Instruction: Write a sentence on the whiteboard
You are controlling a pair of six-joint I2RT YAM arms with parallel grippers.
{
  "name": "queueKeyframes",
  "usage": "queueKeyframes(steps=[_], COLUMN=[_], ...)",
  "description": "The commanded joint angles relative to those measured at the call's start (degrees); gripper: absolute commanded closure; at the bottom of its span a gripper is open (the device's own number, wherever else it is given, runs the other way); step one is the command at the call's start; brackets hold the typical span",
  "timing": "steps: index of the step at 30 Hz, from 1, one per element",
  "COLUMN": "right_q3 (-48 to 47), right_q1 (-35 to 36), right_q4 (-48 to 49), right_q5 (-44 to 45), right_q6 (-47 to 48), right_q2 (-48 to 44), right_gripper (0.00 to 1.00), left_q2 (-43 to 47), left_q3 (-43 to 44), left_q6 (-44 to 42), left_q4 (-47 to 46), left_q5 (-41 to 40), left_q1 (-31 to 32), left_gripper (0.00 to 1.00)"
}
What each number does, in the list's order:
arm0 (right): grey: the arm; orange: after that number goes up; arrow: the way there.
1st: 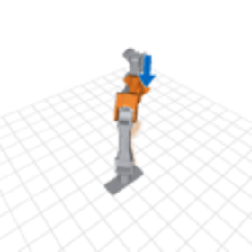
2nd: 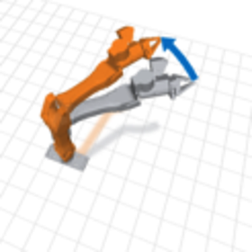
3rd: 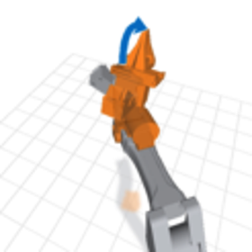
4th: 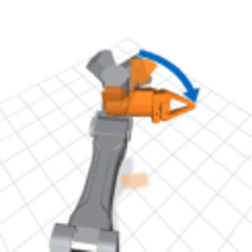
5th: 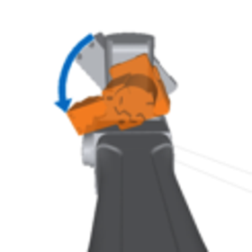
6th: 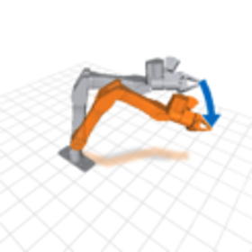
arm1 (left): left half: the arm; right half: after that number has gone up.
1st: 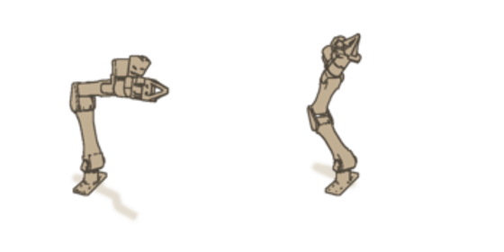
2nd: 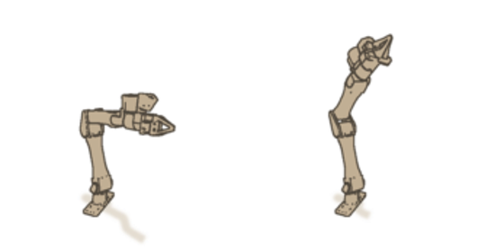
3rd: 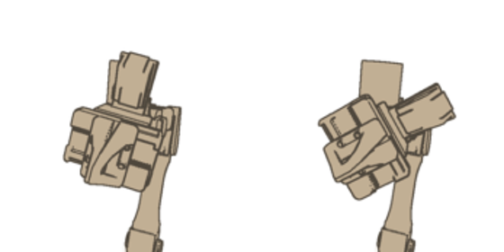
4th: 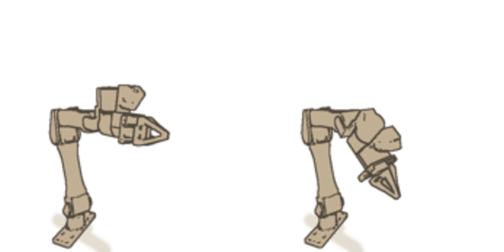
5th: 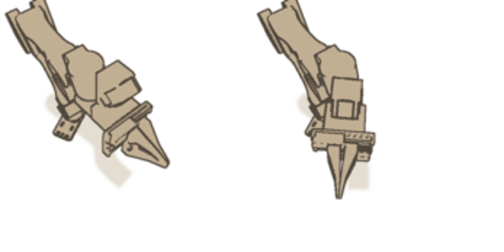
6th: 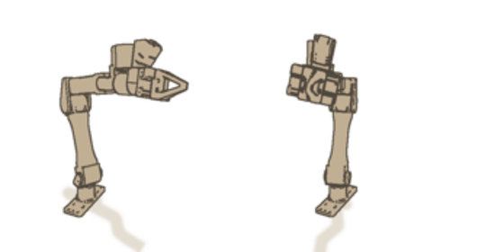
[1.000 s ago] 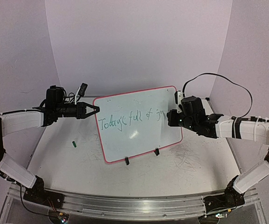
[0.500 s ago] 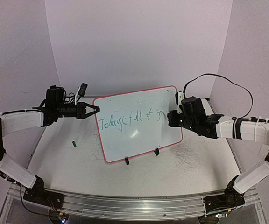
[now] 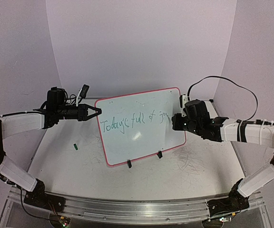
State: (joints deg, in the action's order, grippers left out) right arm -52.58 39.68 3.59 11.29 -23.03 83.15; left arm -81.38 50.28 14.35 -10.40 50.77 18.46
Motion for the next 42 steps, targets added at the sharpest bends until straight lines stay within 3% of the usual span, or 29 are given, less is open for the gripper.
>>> queueKeyframes(steps=[1, 19, 42], right_q3=[-1.65, -3.76, 2.13], right_q1=[0.07, 0.06, 1.73], right_q4=[3.49, 3.88, -0.77], right_q5=[2.51, 2.86, 0.64], right_q6=[0.49, 1.5, -0.98], right_q2=[-0.21, 1.64, -2.41], right_gripper=[1.0, 1.0, 1.0], left_q2=[-1.46, -1.41, -1.68], left_q3=[0.92, 1.05, 1.13], left_q6=[-6.09, -6.18, -6.18], left_q4=[3.36, 3.41, 3.49], left_q5=[-4.7, -4.62, -4.5], left_q1=[1.23, 1.32, 1.34], left_gripper=[1.0, 1.0, 1.0])
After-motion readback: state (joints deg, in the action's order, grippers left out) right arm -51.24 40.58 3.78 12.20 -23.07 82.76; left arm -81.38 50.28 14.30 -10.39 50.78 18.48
